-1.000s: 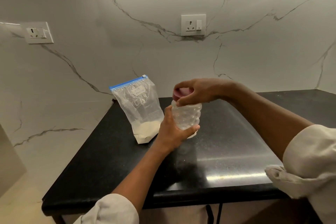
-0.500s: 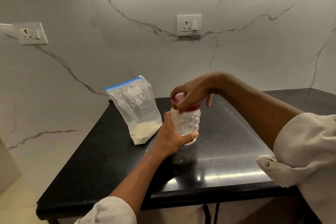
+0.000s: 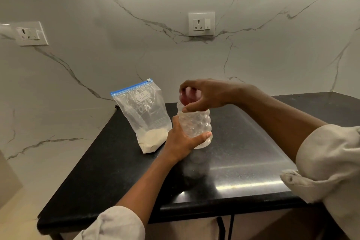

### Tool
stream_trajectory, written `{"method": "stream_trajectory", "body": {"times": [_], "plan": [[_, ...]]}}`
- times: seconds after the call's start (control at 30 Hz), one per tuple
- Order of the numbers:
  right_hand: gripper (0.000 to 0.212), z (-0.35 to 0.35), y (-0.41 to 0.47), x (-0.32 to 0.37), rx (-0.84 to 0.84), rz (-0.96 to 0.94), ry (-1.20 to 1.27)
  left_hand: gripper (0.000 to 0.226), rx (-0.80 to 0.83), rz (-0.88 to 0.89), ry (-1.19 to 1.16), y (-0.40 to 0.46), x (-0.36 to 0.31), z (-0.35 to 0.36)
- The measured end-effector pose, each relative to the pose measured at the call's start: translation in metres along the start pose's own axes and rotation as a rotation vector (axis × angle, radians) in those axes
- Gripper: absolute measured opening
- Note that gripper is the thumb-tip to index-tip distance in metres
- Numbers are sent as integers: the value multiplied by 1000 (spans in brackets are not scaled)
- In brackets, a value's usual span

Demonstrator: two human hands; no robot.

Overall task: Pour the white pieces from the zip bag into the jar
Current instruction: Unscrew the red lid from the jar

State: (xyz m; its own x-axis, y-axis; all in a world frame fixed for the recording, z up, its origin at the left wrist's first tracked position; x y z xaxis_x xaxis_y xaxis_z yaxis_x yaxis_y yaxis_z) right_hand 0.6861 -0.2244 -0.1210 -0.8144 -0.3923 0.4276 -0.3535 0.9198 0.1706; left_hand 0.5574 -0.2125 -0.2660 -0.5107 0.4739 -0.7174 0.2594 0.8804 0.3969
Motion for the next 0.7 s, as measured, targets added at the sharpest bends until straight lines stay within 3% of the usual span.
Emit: {"method": "stream_trajectory", "body": {"times": [0.13, 0.2, 0.3, 0.4, 0.7], "plan": [[76, 0, -16, -24, -367, -136, 447, 86, -12, -33, -31, -1, 3, -3], [75, 6, -29, -49, -428, -54, 645, 86, -9, -37, -17, -1, 5, -4], [78, 27, -53, -91, -420, 128, 720, 85, -14, -53, 2, -2, 11, -5], [84, 56, -82, -123, -432, 259, 475, 87, 3, -45, 45, -4, 16, -6], [66, 87, -110, -176, -280, 499, -82, 94, 23, -29, 77, 0, 20, -10]]}}
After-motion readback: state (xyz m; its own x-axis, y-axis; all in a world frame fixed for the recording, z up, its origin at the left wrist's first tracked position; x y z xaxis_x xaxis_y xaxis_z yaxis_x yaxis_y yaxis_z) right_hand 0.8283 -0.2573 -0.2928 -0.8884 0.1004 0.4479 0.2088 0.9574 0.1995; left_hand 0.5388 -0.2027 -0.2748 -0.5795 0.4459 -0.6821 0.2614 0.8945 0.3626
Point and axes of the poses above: each hand's wrist, its own y-axis towards the middle knuckle, its own z-axis out of the palm, x = y × z, the point moved 3 cm from there along y, towards the middle knuckle, and after that the axes turned 9 degrees about y, right-handed, at the moved point
